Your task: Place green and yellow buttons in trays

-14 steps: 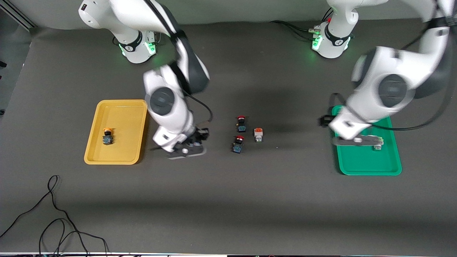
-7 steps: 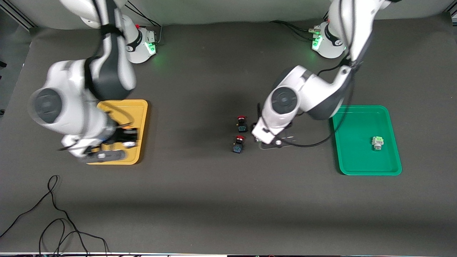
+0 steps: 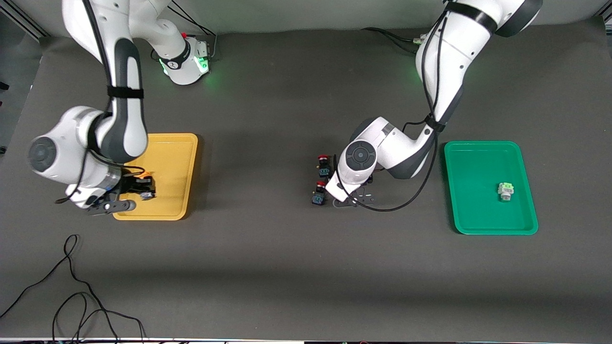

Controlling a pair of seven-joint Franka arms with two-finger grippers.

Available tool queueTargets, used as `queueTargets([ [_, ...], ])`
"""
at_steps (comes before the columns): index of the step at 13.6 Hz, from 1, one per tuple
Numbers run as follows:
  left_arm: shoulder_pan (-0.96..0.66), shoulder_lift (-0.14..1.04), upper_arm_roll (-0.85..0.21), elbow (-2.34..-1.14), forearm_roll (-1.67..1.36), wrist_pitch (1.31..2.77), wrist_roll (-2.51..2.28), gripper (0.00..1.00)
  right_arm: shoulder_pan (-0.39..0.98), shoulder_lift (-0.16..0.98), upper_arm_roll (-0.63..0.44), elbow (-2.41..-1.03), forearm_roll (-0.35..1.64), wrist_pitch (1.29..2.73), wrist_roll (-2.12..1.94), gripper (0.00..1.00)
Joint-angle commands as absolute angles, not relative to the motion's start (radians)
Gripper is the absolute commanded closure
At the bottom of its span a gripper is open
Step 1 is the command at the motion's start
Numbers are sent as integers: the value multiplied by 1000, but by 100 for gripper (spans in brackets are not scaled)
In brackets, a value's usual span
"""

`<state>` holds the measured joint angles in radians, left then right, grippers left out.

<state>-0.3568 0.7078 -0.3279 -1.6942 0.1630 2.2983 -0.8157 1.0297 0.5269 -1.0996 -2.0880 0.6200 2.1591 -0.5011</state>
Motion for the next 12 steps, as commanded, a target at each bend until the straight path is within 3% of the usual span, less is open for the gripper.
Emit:
queueTargets([
  [1,-385,681,-314,-1765,176,2356,-818,0,1043,656,-1075,-2112,760,2203,-564,75],
  [2,-382,680,-314,-1785,184,2367,-815,0,1039,681,-1057,-2114,794,2201,-572,74],
  [3,-379,675,-314,-1801,205,2368,-812,1,1039,693,-1049,-2114,804,2198,-571,63],
  [4,-377,675,-313,-1804,215,2368,-808,26,1035,696,-1048,-2112,804,2195,-560,36],
  [5,-377,676,-313,-1804,212,2372,-816,99,1035,695,-1048,-2111,804,2191,-554,0],
  [8,-367,655,-313,-1801,210,2352,-819,100,1054,655,-1069,-2091,793,2142,-519,0],
  [12,-347,582,-318,-1784,195,2249,-815,100,1137,641,-1244,-1923,660,1895,-509,0],
])
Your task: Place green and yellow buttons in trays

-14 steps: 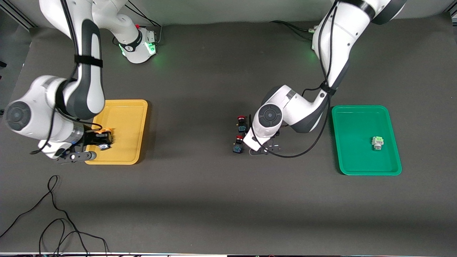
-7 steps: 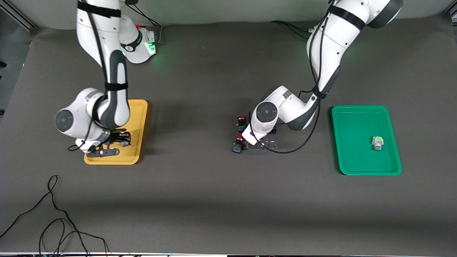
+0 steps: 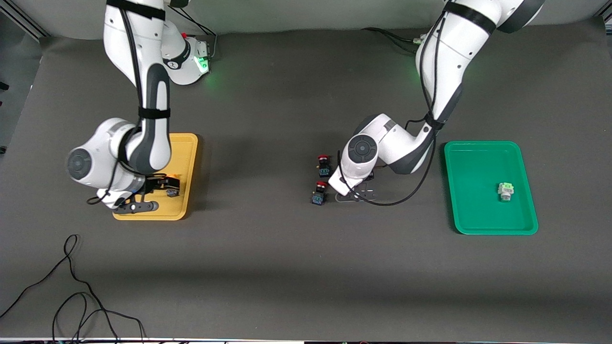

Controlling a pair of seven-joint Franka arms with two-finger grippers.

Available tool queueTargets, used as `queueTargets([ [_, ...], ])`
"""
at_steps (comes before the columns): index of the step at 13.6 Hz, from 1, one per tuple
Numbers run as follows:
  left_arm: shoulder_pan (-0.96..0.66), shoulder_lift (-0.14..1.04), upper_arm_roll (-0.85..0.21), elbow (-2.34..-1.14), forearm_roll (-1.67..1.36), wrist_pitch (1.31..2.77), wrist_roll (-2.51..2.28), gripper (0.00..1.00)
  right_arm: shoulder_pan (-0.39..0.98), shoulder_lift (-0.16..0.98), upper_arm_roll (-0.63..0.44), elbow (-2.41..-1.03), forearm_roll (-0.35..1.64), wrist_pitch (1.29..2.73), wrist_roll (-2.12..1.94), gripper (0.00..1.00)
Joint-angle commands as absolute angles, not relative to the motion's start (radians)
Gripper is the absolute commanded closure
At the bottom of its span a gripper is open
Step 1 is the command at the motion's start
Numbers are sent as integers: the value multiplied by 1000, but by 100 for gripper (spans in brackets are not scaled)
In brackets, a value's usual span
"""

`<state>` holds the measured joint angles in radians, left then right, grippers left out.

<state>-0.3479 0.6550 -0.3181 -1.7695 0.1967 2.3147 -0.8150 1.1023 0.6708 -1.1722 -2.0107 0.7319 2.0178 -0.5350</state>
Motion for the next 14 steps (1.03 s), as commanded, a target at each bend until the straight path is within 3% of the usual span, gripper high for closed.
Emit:
queueTargets([
  [1,-345,553,-318,-1778,193,2212,-816,100,1138,641,-1271,-1867,649,1814,-503,0],
  [4,-278,439,-321,-1715,132,2004,-789,100,1138,640,-1310,-1700,554,1634,-485,0],
  [6,-223,408,-318,-1607,109,1784,-631,100,1140,637,-1345,-1632,525,1563,-485,0],
  [8,-116,371,-318,-1562,89,1668,-470,100,1153,635,-1377,-1579,522,1511,-485,0],
  [11,55,333,-310,-1575,97,1623,-171,100,1259,631,-1474,-1552,486,1500,-477,0],
  [14,210,327,-310,-1614,129,1650,105,100,1256,493,-1407,-1534,378,1500,-350,0],
])
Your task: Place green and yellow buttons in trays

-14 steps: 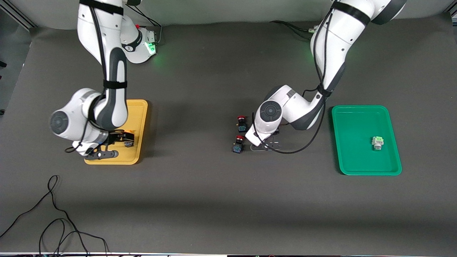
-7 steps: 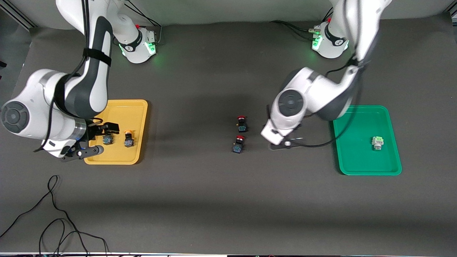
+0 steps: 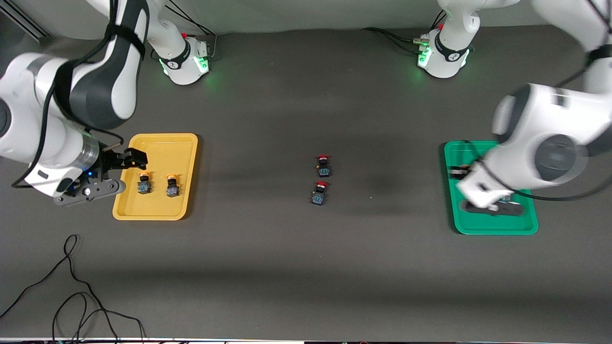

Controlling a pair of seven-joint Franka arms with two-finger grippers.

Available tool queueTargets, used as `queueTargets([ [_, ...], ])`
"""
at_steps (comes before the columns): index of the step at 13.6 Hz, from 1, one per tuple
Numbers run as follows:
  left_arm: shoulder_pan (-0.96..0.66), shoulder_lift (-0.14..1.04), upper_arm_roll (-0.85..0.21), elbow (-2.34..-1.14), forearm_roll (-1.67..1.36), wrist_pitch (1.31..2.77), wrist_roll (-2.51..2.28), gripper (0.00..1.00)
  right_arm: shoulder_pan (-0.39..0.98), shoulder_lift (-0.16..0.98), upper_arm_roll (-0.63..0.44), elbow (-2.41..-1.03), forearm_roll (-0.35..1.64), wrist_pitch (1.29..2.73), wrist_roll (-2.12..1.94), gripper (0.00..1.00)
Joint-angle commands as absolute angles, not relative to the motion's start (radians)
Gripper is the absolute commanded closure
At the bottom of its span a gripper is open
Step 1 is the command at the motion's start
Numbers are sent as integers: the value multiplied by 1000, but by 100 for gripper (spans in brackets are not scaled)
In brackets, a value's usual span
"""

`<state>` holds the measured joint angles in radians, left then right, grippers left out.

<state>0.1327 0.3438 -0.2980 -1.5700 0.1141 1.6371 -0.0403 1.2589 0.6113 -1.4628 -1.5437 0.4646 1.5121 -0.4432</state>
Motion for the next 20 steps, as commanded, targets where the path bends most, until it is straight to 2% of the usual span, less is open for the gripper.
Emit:
queueTargets([
  [1,253,330,-310,-1640,138,1687,165,100,1229,430,-1346,-1528,314,1500,-301,0],
  [3,325,328,-308,-1727,146,1806,276,100,1125,289,-1161,-1528,177,1502,-185,0],
  [5,389,327,-308,-1883,147,2016,333,100,929,178,-913,-1535,83,1502,-111,0],
  [7,413,325,-308,-2021,147,2211,336,100,708,117,-682,-1555,32,1502,-95,0],
  [9,411,331,-308,-2094,146,2307,316,100,506,62,-496,-1595,15,1515,-89,0],
  [13,399,347,-310,-2184,144,2433,235,100,167,-18,-211,-1699,14,1589,-90,0],
  [16,370,362,-310,-2186,146,2431,79,100,26,-34,-95,-1709,8,1595,-89,0],
  [20,337,394,-310,-2181,147,2436,-17,100,31,-31,-98,-1692,-11,1592,-66,0],
])
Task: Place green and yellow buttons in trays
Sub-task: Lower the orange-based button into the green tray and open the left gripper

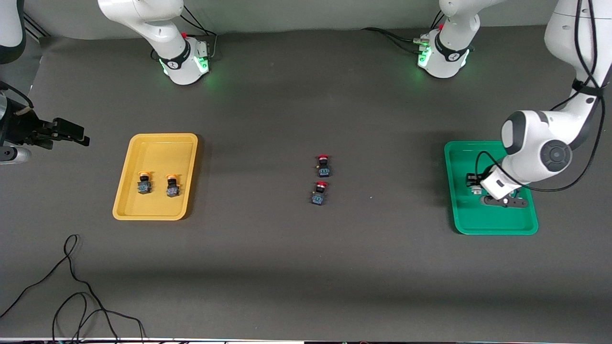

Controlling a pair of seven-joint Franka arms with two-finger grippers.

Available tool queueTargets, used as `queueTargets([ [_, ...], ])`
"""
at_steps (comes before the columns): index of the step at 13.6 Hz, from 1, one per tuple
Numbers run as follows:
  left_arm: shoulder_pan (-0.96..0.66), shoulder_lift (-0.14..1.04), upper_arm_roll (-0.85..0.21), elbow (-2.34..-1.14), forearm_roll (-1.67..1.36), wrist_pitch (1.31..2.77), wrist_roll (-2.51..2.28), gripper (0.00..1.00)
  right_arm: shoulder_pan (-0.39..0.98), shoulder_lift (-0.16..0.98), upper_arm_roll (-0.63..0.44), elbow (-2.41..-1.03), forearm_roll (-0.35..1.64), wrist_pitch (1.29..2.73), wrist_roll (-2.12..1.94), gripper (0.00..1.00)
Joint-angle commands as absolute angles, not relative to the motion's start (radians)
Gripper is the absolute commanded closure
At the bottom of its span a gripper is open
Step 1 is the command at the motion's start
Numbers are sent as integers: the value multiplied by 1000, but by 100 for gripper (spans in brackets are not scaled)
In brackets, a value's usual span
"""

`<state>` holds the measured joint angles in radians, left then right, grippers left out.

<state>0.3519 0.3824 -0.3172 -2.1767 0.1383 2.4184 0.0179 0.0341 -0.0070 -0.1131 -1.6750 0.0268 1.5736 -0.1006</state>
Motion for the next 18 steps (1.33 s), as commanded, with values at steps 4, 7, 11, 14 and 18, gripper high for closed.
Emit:
queueTargets([
  [4,351,432,-310,-2180,189,2482,-11,100,34,-26,-94,-1683,-21,1589,-26,0],
  [7,353,437,-308,-2180,189,2493,-9,100,12,-21,-81,-1677,-21,1589,-26,0],
  [11,354,431,-307,-2177,190,2491,-3,0,9,-23,-69,-1677,-21,1589,-26,0],
  [14,353,350,-308,-2172,190,2432,-2,0,11,-25,-69,-1677,-21,1586,-25,0],
  [18,341,244,-319,-2044,183,2144,-2,0,11,-22,-71,-1668,-21,1585,-26,0],
])
